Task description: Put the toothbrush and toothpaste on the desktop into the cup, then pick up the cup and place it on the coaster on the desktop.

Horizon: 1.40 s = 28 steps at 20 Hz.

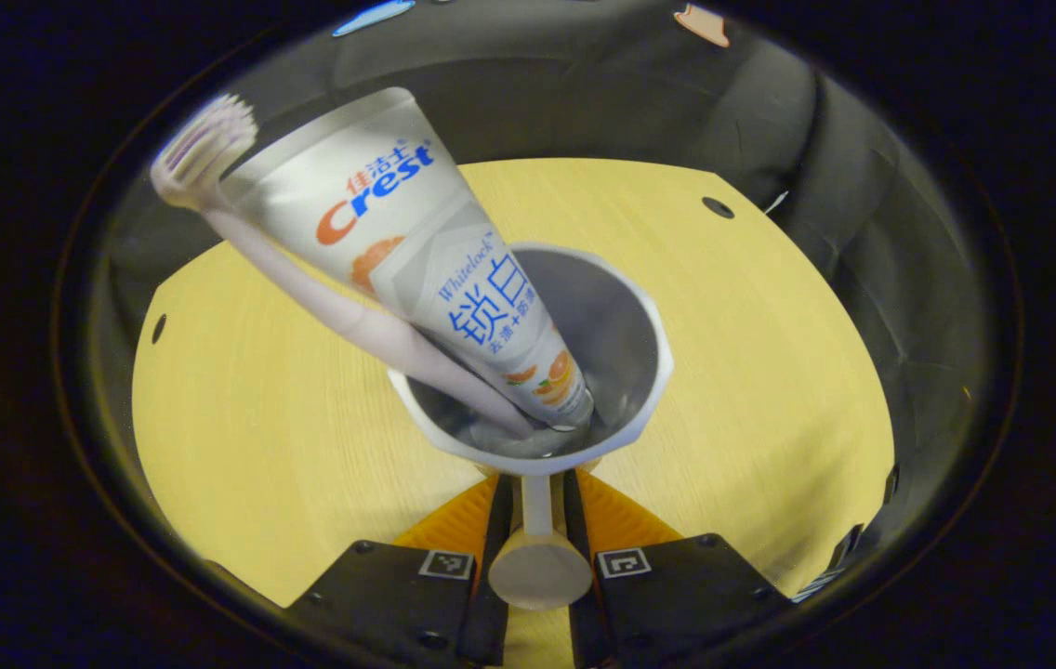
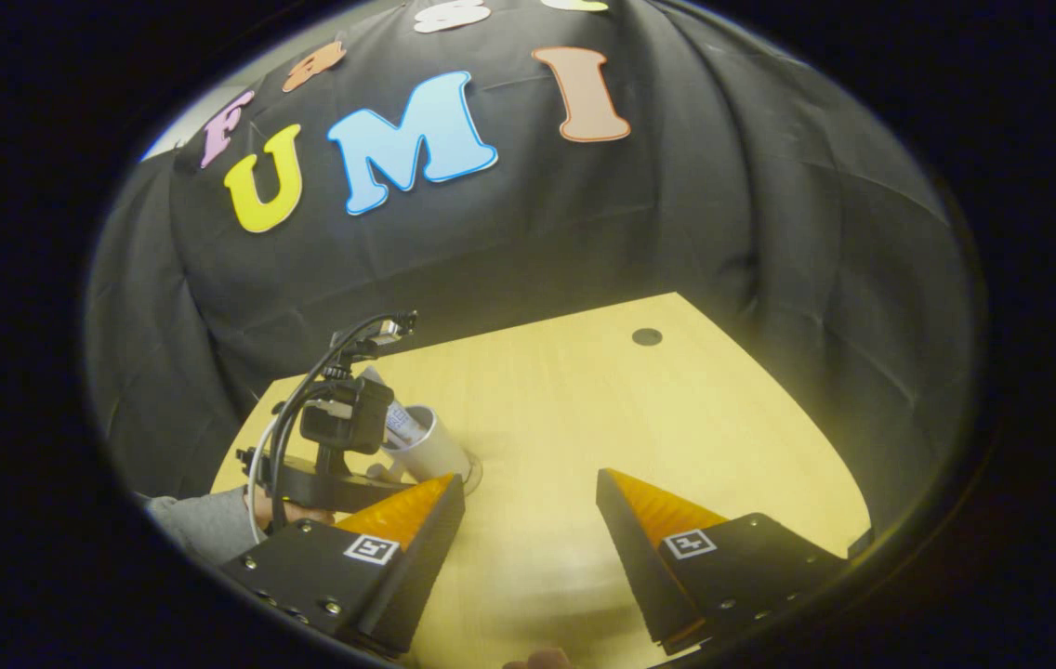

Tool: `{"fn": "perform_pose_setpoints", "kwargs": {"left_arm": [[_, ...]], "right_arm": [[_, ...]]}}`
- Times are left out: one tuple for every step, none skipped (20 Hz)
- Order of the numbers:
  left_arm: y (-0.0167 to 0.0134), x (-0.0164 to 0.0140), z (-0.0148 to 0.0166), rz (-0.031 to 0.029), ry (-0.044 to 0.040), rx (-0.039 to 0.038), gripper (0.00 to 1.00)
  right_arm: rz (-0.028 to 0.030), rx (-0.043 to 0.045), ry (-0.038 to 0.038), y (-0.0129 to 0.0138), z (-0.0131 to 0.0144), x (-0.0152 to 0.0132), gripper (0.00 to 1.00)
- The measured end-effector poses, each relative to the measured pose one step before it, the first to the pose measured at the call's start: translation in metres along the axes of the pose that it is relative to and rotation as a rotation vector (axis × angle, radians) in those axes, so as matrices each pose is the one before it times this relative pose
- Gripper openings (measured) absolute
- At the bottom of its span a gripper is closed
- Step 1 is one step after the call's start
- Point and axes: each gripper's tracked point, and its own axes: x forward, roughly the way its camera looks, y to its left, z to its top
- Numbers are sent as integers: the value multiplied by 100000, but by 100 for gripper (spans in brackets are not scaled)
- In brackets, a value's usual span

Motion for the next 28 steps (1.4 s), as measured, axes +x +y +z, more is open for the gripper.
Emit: {"fn": "perform_pose_setpoints", "kwargs": {"left_arm": [[-24,133,17,620,383,580,34],[-25,26,-39,309,376,297,34],[-100,103,152,-44,48,73,35],[-67,-33,88,-383,-35,-393,41],[129,-116,110,-787,-188,-555,42],[83,-273,328,-1051,-119,-472,44],[-213,-211,510,-1395,-1311,-71,45],[-138,-277,475,-1058,-1027,234,45],[-170,-386,48,-837,-1115,324,53],[-142,-395,1,-733,-1087,-87,58],[34,-688,452,-305,-1867,-12,75],[95,-622,316,122,-1924,-129,81],[369,-927,264,217,-1965,-120,86],[316,-1082,454,-43,-2715,-75,86],[70,-972,650,-504,-2915,-220,80],[-1,-1255,466,-502,-2792,-298,86],[-215,-1043,410,-309,-3279,-342,86],[-169,-1346,546,-835,-3505,-281,86],[60,-1298,483,89,-3394,-37,86],[-76,-1119,638,478,-3488,417,86],[-73,-1147,815,931,-3812,382,86],[4,-1345,871,648,-4007,54,86],[43,-1346,637,723,-3918,-240,86],[240,-1468,648,1328,-3729,-96,86],[202,-1296,550,1692,-3377,150,86],[309,-1239,567,1744,-3429,333,86],[203,-1458,779,1577,-3576,349,86],[254,-1366,715,1806,-3339,516,86]], "right_arm": [[143,396,70,-58,59,85,88],[139,286,66,-16,-115,-10,88],[341,119,38,35,34,-51,88],[176,-153,-69,23,-85,-8,88],[63,-207,-23,42,12,-72,88],[264,-126,-79,101,32,-46,88],[60,-139,-67,65,-58,-97,88],[160,-105,-51,93,42,21,88],[203,-95,-158,187,35,28,88],[153,-143,-59,185,-27,-63,88],[326,-236,-283,271,116,-67,88],[285,-468,-441,277,15,-119,88],[350,-652,-497,360,142,-98,88],[444,-768,-394,343,48,-74,88],[642,-728,-466,426,122,-139,88],[853,-689,-409,518,45,-224,88],[941,-706,-525,447,173,-122,88],[946,-764,-675,517,119,-166,88],[1022,-939,-683,480,223,-175,88],[846,-988,-915,557,208,-163,88],[987,-1046,-996,528,308,-178,88],[1012,-967,-1306,513,279,-274,88],[1015,-928,-1622,418,430,-322,88],[749,-1064,-2033,391,493,-363,88],[780,-1155,-1898,437,561,-347,88],[927,-1061,-2036,448,508,-277,88],[1055,-928,-2045,422,519,-360,88],[1018,-852,-1919,389,497,-309,88]]}}
